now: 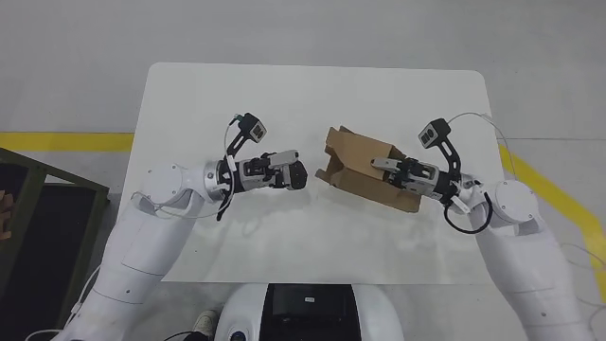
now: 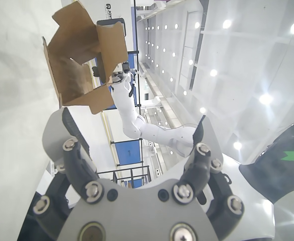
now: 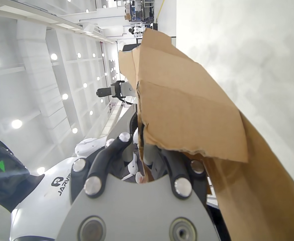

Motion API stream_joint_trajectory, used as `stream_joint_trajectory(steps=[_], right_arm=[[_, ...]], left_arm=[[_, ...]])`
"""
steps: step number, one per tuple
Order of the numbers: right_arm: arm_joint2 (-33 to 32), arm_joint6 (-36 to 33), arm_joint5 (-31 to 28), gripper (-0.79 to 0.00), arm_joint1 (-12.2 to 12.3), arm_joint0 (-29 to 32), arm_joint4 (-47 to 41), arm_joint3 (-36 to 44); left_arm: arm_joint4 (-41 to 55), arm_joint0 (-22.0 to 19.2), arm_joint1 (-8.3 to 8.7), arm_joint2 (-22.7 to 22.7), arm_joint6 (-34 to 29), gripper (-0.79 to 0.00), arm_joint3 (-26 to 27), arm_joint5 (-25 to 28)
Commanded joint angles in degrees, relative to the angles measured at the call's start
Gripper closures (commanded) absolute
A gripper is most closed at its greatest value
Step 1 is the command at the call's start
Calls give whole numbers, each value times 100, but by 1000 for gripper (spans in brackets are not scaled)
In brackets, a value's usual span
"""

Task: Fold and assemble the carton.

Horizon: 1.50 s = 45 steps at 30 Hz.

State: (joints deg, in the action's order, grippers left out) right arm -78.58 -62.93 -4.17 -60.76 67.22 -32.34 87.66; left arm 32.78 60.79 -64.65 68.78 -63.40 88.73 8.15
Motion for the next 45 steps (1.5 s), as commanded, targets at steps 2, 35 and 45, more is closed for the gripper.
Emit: stream_joint_trajectory(steps=[2,35,45], right_arm=[[2,-69,-35,0,2,-5,-53,47],[2,-69,-35,0,2,-5,-53,47],[2,-69,-35,0,2,-5,-53,47]], left_arm=[[2,-2,0,-1,0,-785,0,-10],[-3436,69,108,172,1638,-785,-771,4910],[-4795,42,83,284,2519,-785,-429,4985]])
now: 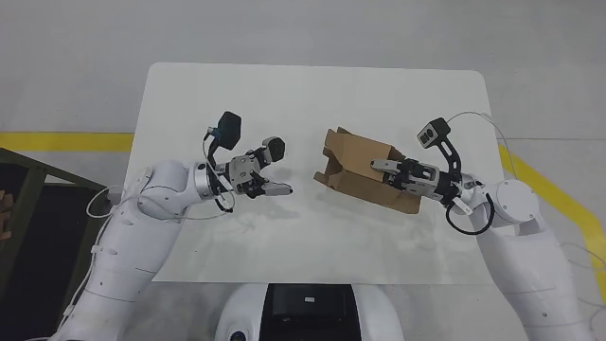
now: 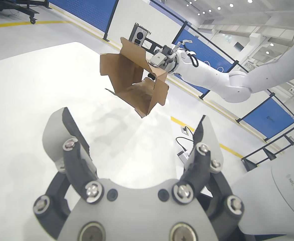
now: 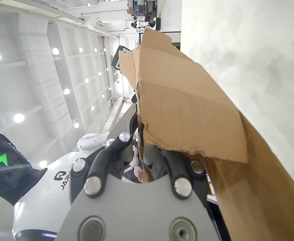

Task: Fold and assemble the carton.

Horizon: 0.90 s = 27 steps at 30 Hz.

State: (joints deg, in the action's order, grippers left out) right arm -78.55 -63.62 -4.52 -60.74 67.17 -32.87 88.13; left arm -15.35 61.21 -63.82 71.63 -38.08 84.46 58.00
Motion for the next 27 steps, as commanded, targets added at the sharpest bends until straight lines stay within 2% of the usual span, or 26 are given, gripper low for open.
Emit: stream_joint_trajectory(steps=[1,9,12,14,17,20,27], right_arm=[[0,0,0,0,0,0,0,0],[0,0,0,0,0,0,0,0],[0,0,0,0,0,0,0,0],[0,0,0,0,0,0,0,0],[0,0,0,0,0,0,0,0],[0,0,0,0,0,0,0,0],[0,0,0,0,0,0,0,0]], left_arm=[[19,0,0,0,-14,-785,-2,1],[-23,2,2,4,-15,-785,16,-26],[-941,46,32,129,-12,-785,241,-281],[-1759,158,33,145,213,-785,373,-220],[-2700,351,17,132,828,-785,311,-2],[-3504,483,20,43,1602,-785,327,1],[-5037,652,136,-205,3642,-785,299,1]])
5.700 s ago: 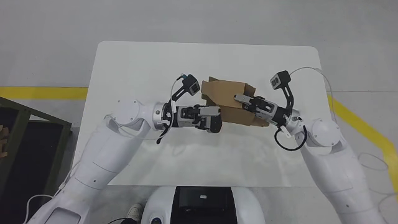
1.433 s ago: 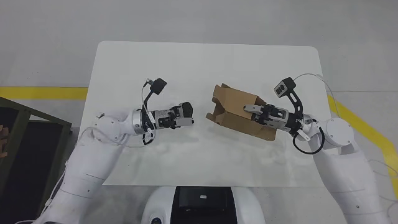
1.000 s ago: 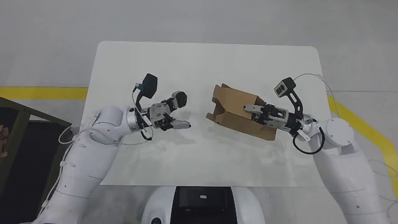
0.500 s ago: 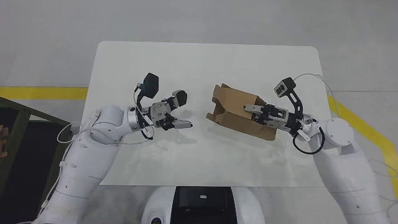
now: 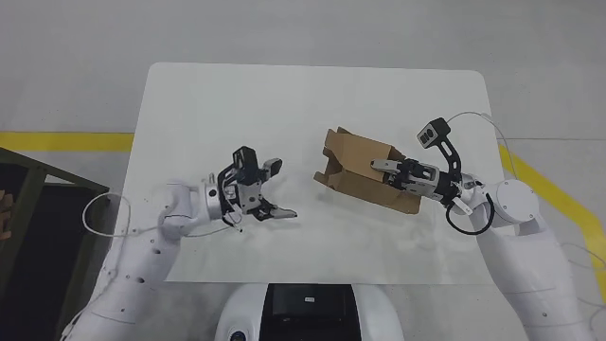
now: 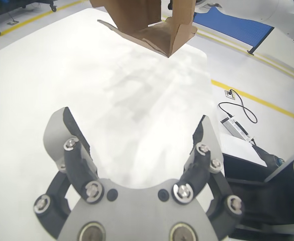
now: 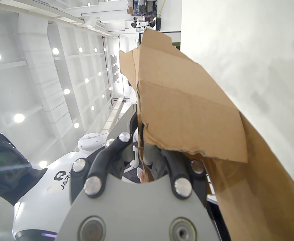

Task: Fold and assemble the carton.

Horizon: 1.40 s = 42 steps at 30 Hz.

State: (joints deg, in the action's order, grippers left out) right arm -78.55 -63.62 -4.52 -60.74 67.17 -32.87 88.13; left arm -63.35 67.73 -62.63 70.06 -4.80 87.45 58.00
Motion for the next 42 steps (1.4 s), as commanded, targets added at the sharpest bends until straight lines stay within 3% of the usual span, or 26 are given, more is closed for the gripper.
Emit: stream_joint_trajectory(steps=[1,14,19,23,26,34,42], right_arm=[[0,0,0,0,0,0,0,0],[-513,-639,77,0,157,678,58,663],[-565,-676,-3,0,177,809,0,826],[-440,-657,-80,0,174,823,84,864],[-340,-522,-169,0,162,768,135,824],[-310,-400,-229,0,152,747,126,787],[-226,-298,-240,0,154,763,238,889]], left_arm=[[-414,-9,32,-95,555,-785,-15,0],[-2349,-306,102,-630,2994,-785,-150,-122],[-3111,-507,111,-769,3720,-785,-252,-464],[-3583,-732,123,-966,4155,-785,-487,-377],[-3475,-893,114,-1113,4272,-785,-779,0],[-3475,-893,114,-1113,4272,-785,-779,0],[-3055,-704,186,-1423,3499,-785,-459,0]])
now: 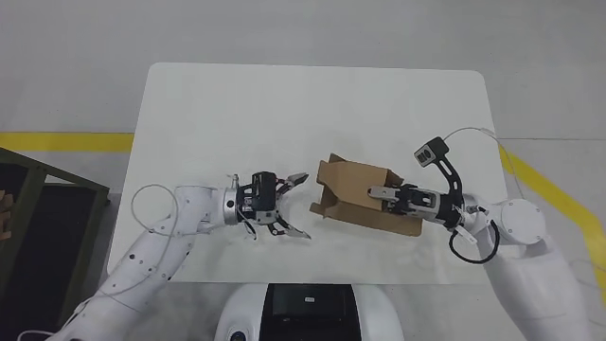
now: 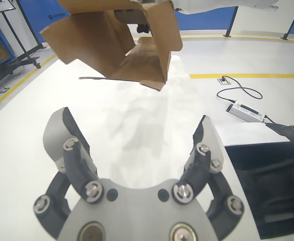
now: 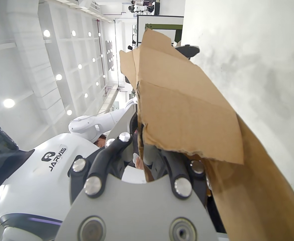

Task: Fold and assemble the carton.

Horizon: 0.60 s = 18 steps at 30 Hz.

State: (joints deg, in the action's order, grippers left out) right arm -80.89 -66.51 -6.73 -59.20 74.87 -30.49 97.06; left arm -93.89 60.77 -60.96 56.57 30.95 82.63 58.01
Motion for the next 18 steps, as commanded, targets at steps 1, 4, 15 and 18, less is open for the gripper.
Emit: stream_joint_trajectory(steps=[1,4,15,18], right_arm=[[20,-11,-40,0,1,-10,7,-9],[59,11,-119,0,-1,1,1,-28],[39,89,-262,0,17,106,6,-14],[39,49,-278,0,23,127,-21,12]], left_arm=[[36,-20,39,-151,-106,-785,61,-1],[188,-74,95,-376,-94,-785,154,-1],[489,-407,213,-874,21,-785,252,-1],[559,-499,216,-997,40,-785,205,-1]])
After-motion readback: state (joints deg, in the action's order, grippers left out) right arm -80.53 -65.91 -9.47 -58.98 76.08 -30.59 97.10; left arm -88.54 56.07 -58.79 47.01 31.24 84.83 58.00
